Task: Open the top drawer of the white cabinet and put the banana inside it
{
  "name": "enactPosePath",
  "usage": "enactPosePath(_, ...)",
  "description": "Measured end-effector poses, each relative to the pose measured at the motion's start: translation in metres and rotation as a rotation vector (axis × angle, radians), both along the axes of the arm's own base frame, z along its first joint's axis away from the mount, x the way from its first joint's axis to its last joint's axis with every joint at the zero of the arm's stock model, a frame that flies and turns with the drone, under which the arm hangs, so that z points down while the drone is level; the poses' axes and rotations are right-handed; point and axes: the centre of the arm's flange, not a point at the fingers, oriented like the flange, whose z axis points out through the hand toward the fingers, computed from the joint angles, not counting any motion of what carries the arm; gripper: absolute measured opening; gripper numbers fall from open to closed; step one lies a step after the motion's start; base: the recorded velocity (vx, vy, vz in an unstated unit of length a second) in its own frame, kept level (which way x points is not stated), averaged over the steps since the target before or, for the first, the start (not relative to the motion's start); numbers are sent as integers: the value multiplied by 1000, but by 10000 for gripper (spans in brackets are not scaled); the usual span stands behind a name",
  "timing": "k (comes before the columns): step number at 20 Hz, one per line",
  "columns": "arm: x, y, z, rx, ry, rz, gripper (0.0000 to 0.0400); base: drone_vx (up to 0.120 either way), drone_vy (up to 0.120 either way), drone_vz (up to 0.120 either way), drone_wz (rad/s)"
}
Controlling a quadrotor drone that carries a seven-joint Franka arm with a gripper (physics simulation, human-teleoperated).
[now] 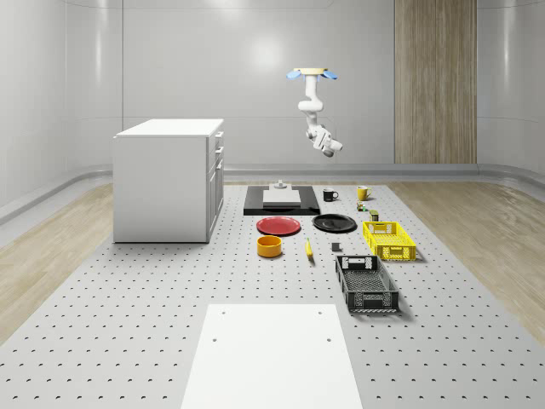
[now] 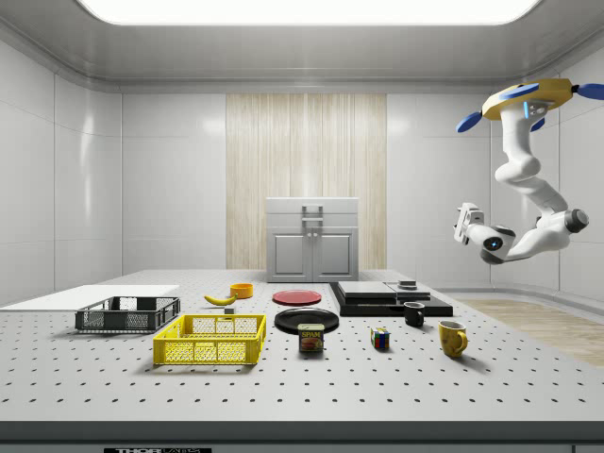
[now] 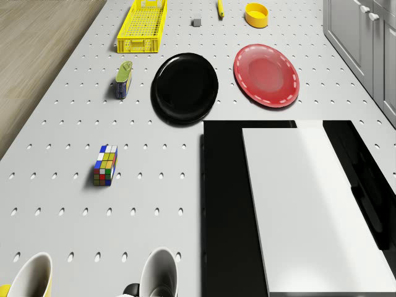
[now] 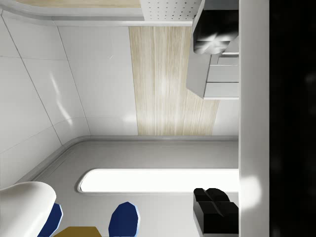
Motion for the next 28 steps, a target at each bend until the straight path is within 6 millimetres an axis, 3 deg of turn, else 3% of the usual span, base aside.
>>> enactPosePath(4,1,-5,-12,175,-1,1,400,120,-120,120,0)
enactPosePath(9,1,-6,-19,274,-1,2,400,120,-120,120,0)
enactPosePath(23,2,-7,-24,336,0,3,400,120,-120,120,0)
enactPosePath(28,2,-7,-25,339,0,3,400,24,-120,16,0)
